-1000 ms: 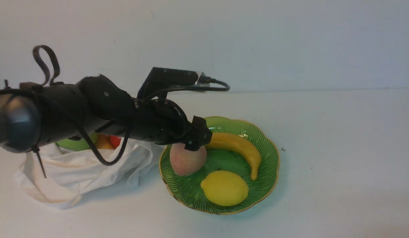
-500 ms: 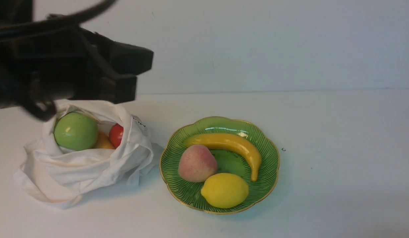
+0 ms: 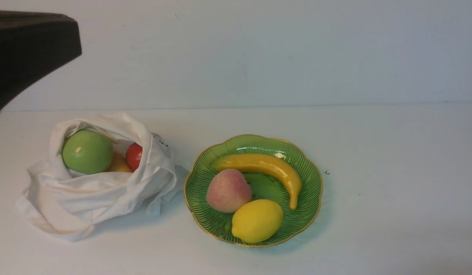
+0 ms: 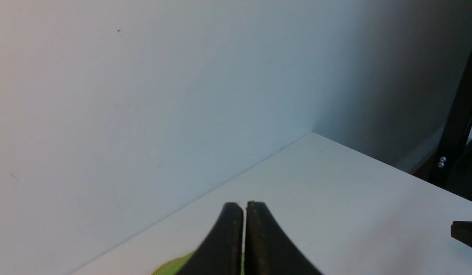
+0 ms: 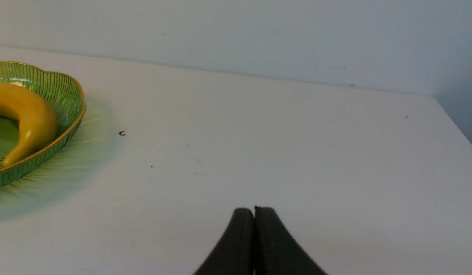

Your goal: Take the fruit out of the cloth bag on the white table and place them on a plate.

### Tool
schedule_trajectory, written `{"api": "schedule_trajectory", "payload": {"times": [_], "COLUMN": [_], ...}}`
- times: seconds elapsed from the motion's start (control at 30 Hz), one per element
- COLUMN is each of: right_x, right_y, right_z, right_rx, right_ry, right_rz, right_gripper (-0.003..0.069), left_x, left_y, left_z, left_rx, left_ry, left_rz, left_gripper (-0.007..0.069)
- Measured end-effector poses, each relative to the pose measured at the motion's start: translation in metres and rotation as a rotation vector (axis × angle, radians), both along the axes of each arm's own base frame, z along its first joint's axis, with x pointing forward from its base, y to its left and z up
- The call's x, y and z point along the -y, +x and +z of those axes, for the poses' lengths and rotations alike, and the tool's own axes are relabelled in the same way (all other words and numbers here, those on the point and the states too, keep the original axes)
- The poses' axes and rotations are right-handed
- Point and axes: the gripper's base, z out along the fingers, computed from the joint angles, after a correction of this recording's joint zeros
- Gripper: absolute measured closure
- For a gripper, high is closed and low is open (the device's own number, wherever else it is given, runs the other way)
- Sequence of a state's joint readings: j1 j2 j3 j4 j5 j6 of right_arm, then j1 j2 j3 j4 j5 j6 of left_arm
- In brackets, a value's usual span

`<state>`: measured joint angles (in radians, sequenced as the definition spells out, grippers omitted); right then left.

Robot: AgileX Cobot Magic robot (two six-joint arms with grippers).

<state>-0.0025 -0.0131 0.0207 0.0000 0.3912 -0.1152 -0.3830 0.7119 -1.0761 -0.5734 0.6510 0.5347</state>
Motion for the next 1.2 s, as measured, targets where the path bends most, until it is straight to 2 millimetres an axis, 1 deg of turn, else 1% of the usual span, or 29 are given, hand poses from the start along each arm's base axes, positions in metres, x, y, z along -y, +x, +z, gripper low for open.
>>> {"api": "schedule_trajectory", "payload": {"times": [0.17,0.4,0.5,0.57,0.6,0.63,0.67,0.7,0.73,0.77,0.9,0.93,0.97,1.0,1.03,1.07,1.13,1.2], "right_x": [0.000,0.000,0.000,0.000,0.000,0.000,0.000,0.000,0.000,0.000,0.000,0.000,0.000,0.000,0.000,0.000,0.000,0.000], "right_y": [0.000,0.000,0.000,0.000,0.000,0.000,0.000,0.000,0.000,0.000,0.000,0.000,0.000,0.000,0.000,0.000,0.000,0.000], "right_z": [0.000,0.000,0.000,0.000,0.000,0.000,0.000,0.000,0.000,0.000,0.000,0.000,0.000,0.000,0.000,0.000,0.000,0.000], "right_rx": [0.000,0.000,0.000,0.000,0.000,0.000,0.000,0.000,0.000,0.000,0.000,0.000,0.000,0.000,0.000,0.000,0.000,0.000], "right_ry": [0.000,0.000,0.000,0.000,0.000,0.000,0.000,0.000,0.000,0.000,0.000,0.000,0.000,0.000,0.000,0.000,0.000,0.000], "right_rz": [0.000,0.000,0.000,0.000,0.000,0.000,0.000,0.000,0.000,0.000,0.000,0.000,0.000,0.000,0.000,0.000,0.000,0.000], "right_gripper": [0.0671,0.0671,0.0671,0.0671,0.0671,0.0671,0.0671,0.0671,0.0671,0.0671,0.0671,0.0671,0.0671,0.0671,0.0671,0.0671,0.0671,0.0671], "left_x": [-0.007,-0.016,-0.025,-0.033,-0.033,-0.040,-0.045,-0.051,-0.051,-0.056,-0.064,-0.065,-0.065,-0.067,-0.068,-0.068,-0.069,-0.070], "left_y": [-0.015,-0.026,-0.031,-0.032,-0.034,-0.037,-0.040,-0.043,-0.044,-0.047,-0.050,-0.051,-0.050,-0.051,-0.050,-0.050,-0.047,-0.046], "left_z": [0.002,0.000,-0.015,-0.033,-0.033,-0.052,-0.066,-0.086,-0.089,-0.110,-0.181,-0.180,-0.196,-0.217,-0.230,-0.234,-0.255,-0.271], "left_rx": [0.041,0.039,0.017,-0.004,-0.005,-0.030,-0.044,-0.059,-0.062,-0.067,-0.089,-0.083,-0.098,-0.108,-0.122,-0.131,-0.172,-0.210], "left_ry": [0.022,0.036,0.058,0.079,0.067,0.066,0.060,0.049,0.048,0.047,0.072,0.069,0.077,0.079,0.085,0.089,0.105,0.122], "left_rz": [0.006,0.053,0.128,0.198,0.200,0.260,0.300,0.357,0.361,0.409,0.535,0.540,0.558,0.592,0.612,0.619,0.651,0.667], "left_gripper": [0.0632,0.0632,0.0632,0.0632,0.0632,0.0632,0.0632,0.0632,0.0632,0.0632,0.0632,0.0632,0.0632,0.0632,0.0632,0.0632,0.0632,0.0632]}}
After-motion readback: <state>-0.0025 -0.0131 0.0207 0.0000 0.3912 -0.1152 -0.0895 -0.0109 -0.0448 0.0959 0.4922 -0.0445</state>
